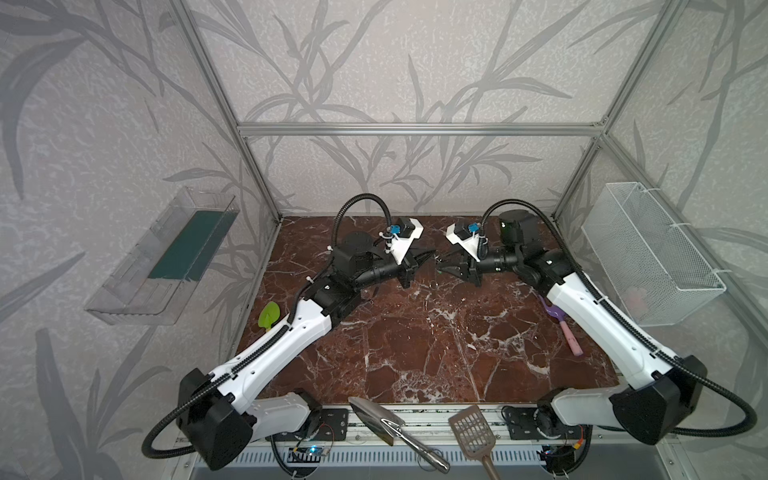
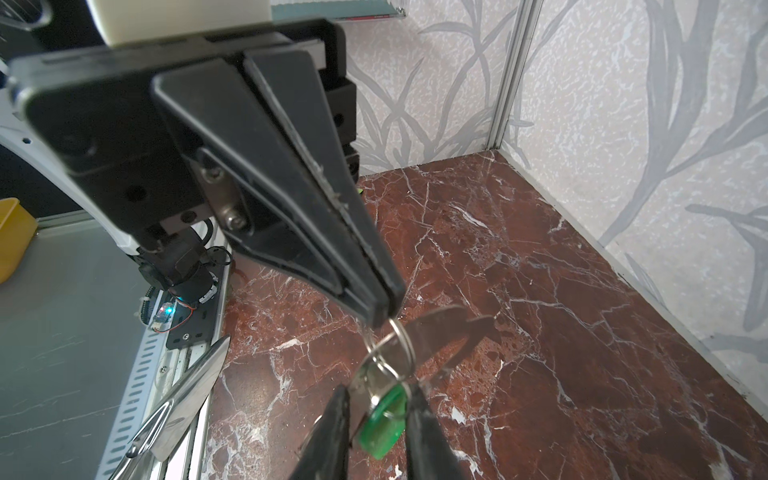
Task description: Put the keys on the keyring
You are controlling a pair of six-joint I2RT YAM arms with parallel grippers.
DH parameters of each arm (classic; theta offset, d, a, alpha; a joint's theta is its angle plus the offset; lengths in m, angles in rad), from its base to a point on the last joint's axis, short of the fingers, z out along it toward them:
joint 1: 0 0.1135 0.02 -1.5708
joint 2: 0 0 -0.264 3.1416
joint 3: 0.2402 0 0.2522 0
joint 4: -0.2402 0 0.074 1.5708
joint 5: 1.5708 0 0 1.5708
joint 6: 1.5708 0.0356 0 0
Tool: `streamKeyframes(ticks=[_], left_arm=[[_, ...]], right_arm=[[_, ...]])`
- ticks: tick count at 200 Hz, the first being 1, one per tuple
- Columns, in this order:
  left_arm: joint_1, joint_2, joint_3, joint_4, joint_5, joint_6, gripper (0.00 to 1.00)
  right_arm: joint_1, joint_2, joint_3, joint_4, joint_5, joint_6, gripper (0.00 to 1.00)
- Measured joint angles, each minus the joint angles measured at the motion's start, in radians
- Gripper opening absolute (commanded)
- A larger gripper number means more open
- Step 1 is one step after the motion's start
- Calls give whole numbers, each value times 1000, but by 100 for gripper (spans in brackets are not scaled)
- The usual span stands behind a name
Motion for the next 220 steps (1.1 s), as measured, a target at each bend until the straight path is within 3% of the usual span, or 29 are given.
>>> streamKeyframes(ticks=[62, 220], left_arm=[[0, 0, 0, 13, 5, -2, 0], [0, 0, 0, 22, 61, -10, 0]], right_arm=[[-44, -32, -26, 80, -55, 65, 28], [-50, -14, -26, 161, -169, 145, 22]])
